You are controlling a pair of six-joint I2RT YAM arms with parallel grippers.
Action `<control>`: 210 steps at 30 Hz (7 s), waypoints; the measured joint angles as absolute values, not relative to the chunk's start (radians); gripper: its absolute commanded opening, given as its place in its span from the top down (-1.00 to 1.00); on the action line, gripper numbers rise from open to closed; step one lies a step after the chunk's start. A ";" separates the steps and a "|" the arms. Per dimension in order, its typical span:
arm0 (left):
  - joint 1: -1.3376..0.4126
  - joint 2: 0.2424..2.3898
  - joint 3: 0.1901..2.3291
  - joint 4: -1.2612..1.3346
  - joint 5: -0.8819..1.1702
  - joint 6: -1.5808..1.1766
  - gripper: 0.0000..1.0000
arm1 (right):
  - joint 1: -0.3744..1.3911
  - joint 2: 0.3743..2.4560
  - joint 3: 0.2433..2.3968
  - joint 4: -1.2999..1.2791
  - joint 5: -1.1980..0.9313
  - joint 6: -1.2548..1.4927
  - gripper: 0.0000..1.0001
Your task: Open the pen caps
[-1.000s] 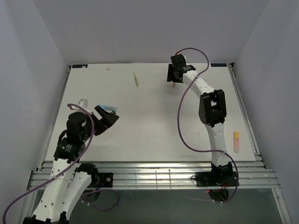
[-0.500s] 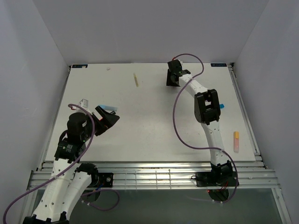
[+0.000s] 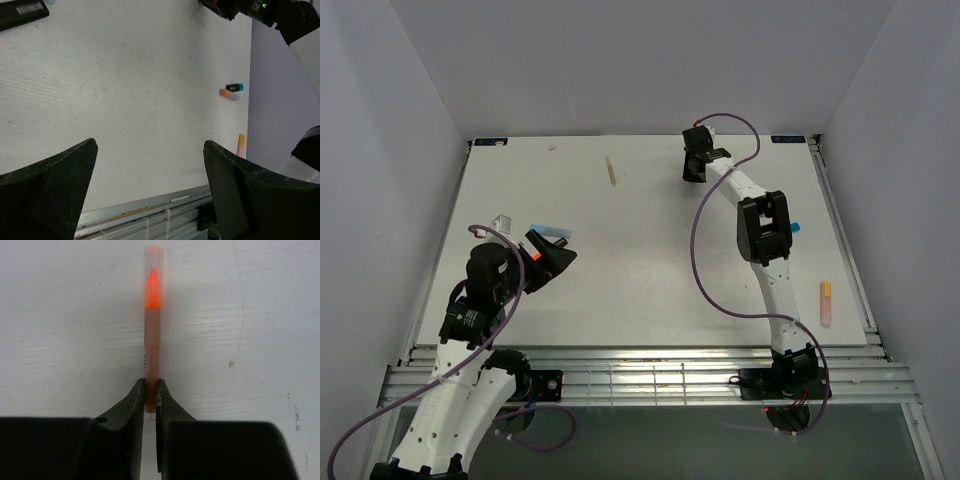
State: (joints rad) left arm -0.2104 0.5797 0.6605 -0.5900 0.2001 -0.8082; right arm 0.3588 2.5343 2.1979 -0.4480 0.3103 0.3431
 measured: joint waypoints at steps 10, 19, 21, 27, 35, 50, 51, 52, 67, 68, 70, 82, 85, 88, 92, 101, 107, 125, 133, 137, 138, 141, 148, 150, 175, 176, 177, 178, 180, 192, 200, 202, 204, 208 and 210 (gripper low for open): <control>-0.210 0.692 0.661 -0.558 0.271 -0.791 -0.83 | 0.375 2.387 2.038 -0.466 0.287 0.318 0.85; -0.220 0.768 0.611 -0.338 0.464 -0.905 -0.71 | 0.659 1.338 1.077 -0.241 0.002 0.414 0.85; -0.249 0.780 0.592 -0.293 0.468 -0.944 -0.65 | 0.700 1.159 0.883 -0.173 -0.075 0.447 0.85; -0.461 0.902 0.583 -0.157 0.423 -1.017 -0.52 | 0.753 0.965 0.575 -0.127 -0.186 0.532 0.85; -0.596 1.050 0.547 0.004 0.355 -1.101 -0.44 | 0.793 0.866 0.529 -0.078 -0.234 0.587 0.85; -0.653 1.208 0.588 0.117 0.305 -1.143 -0.34 | 0.818 0.932 0.527 0.004 -0.247 0.621 0.85; -0.656 1.210 0.590 0.123 0.305 -1.145 -0.33 | 0.820 0.937 0.527 0.011 -0.250 0.622 0.85; -0.658 1.212 0.590 0.130 0.303 -1.148 -0.33 | 0.820 0.940 0.527 0.017 -0.251 0.622 0.85; -0.667 1.266 0.590 0.208 0.309 -1.189 0.30 | 0.825 0.987 0.519 0.105 -0.268 0.641 0.85; -0.669 1.268 0.590 0.211 0.310 -1.191 0.44 | 0.825 0.992 0.514 0.109 -0.268 0.643 0.85; -0.670 1.268 0.590 0.215 0.311 -1.198 0.62 | 0.825 0.997 0.512 0.109 -0.268 0.645 0.85; -0.671 1.282 0.590 0.218 0.307 -1.192 1.00 | 0.826 1.114 0.571 0.119 -0.264 0.614 0.31; -0.671 1.283 0.590 0.218 0.310 -1.192 1.00 | 0.826 1.171 0.622 0.107 -0.261 0.594 0.67; -0.667 1.283 0.590 0.216 0.305 -1.186 1.00 | 0.826 1.208 0.654 0.103 -0.265 0.585 0.85; -0.665 1.302 0.642 0.110 0.274 -1.169 1.00 | 0.849 1.232 0.675 0.076 -0.219 0.573 0.85; -0.583 1.468 1.007 -0.318 0.255 -1.084 1.00 | 1.085 1.377 0.963 -0.207 0.429 0.523 0.85; -0.566 1.513 1.071 -0.369 0.289 -1.031 1.00 | 1.052 1.365 0.929 -0.142 0.377 0.489 0.85; -0.493 1.483 1.043 -0.218 0.079 -1.022 1.00 | 0.798 1.123 0.552 0.120 -0.441 0.580 0.85; -0.517 1.622 1.018 -0.364 0.030 -0.929 1.00 | 0.740 1.311 0.683 -0.015 -0.093 0.558 0.85; -0.517 1.665 1.016 -0.374 0.010 -0.839 1.00 | 0.715 1.438 0.710 -0.005 0.017 0.557 0.85; -0.517 1.680 1.017 -0.373 0.009 -0.817 1.00 | 0.710 1.463 0.714 0.006 0.036 0.553 0.85; -0.516 1.735 1.029 -0.364 0.021 -0.761 1.00 | 0.704 1.534 0.727 0.067 0.081 0.540 0.85; -0.513 1.816 1.072 -0.317 0.091 -0.675 0.96 | 0.704 1.668 0.761 0.215 0.150 0.523 0.82; -0.513 1.830 1.085 -0.307 0.104 -0.660 0.84 | 0.704 1.691 0.775 0.241 0.168 0.519 0.74; -0.513 1.895 1.174 -0.358 0.133 -0.699 0.01 | 0.699 1.850 0.930 0.315 0.235 0.526 0.28; -0.513 1.895 1.174 -0.358 0.132 -0.701 0.01 | 0.699 1.850 0.930 0.315 0.234 0.527 0.27; -0.513 1.895 1.174 -0.358 0.132 -0.704 0.01 | 0.699 1.850 0.930 0.315 0.233 0.529 0.24; -0.513 1.895 1.174 -0.358 0.132 -0.706 0.00 | 0.699 1.850 0.930 0.315 0.233 0.531 0.22; -0.513 1.895 1.174 -0.358 0.131 -0.709 -0.02 | 0.699 1.850 0.930 0.317 0.231 0.535 0.19; -0.513 1.894 1.174 -0.356 0.131 -0.722 -0.06 | 0.694 1.850 0.932 0.319 0.221 0.534 0.10; -0.504 1.858 1.152 -0.377 0.075 -0.720 -0.15 | 0.691 1.839 0.933 0.297 0.222 0.519 -0.07; -0.485 1.851 1.154 -0.405 0.056 -0.711 -0.18 | 0.689 1.824 0.933 0.265 0.223 0.514 -0.10; -0.448 1.850 1.173 -0.444 0.040 -0.693 -0.19 | 0.687 1.804 0.933 0.225 0.225 0.513 -0.22; -0.343 1.891 1.319 -0.530 0.025 -0.644 -0.19 | 0.686 1.741 0.936 0.150 0.224 0.505 -0.48; -0.298 1.940 1.450 -0.558 0.016 -0.617 -0.19 | 0.686 1.713 0.952 0.109 0.214 0.496 -0.54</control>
State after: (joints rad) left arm -0.2981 1.9396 1.4498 -0.5583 0.0158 -0.6174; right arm 0.6865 1.7126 0.9524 0.1089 0.2142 0.4961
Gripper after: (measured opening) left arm 0.595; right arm 0.739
